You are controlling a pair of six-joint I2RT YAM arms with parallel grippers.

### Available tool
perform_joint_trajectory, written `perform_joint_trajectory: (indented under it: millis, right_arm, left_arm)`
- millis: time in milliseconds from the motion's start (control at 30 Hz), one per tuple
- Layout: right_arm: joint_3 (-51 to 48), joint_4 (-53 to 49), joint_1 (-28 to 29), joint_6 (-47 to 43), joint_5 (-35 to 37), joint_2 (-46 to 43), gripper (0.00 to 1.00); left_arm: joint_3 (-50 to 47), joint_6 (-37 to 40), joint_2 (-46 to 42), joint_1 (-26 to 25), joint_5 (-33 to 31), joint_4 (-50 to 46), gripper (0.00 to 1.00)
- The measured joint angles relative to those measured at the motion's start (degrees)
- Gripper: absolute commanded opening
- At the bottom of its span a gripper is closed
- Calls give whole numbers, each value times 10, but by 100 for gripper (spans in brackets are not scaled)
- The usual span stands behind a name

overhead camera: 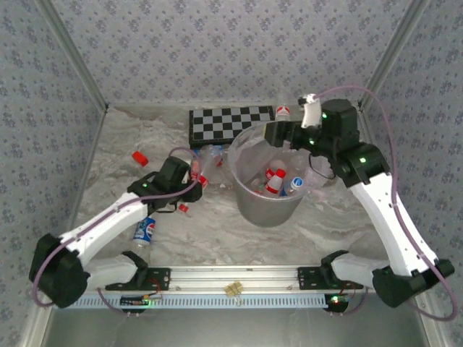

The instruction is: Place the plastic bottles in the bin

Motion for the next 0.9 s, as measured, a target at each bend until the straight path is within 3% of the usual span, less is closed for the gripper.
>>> perform_joint_trajectory:
  millis: [167,333,500,567,900]
  right_arm:
    - [54,19,67,-3,6,59,91]
    - [95,34,136,-23,32,96,92]
    - [122,55,150,-22,26,125,95]
    - [127,68,153,-20,25,137,100]
    - [160,91,169,-17,11,199,100]
  left_arm:
    - [0,-8,-139,-2,-16,15,33]
    - [10,-10,-213,-21,-24,52,33]
    - [10,-15,-219,-31,-20,98,34]
    - [10,-20,-208,-31,-15,114,34]
    - [10,-32,-173,-31,18,156,34]
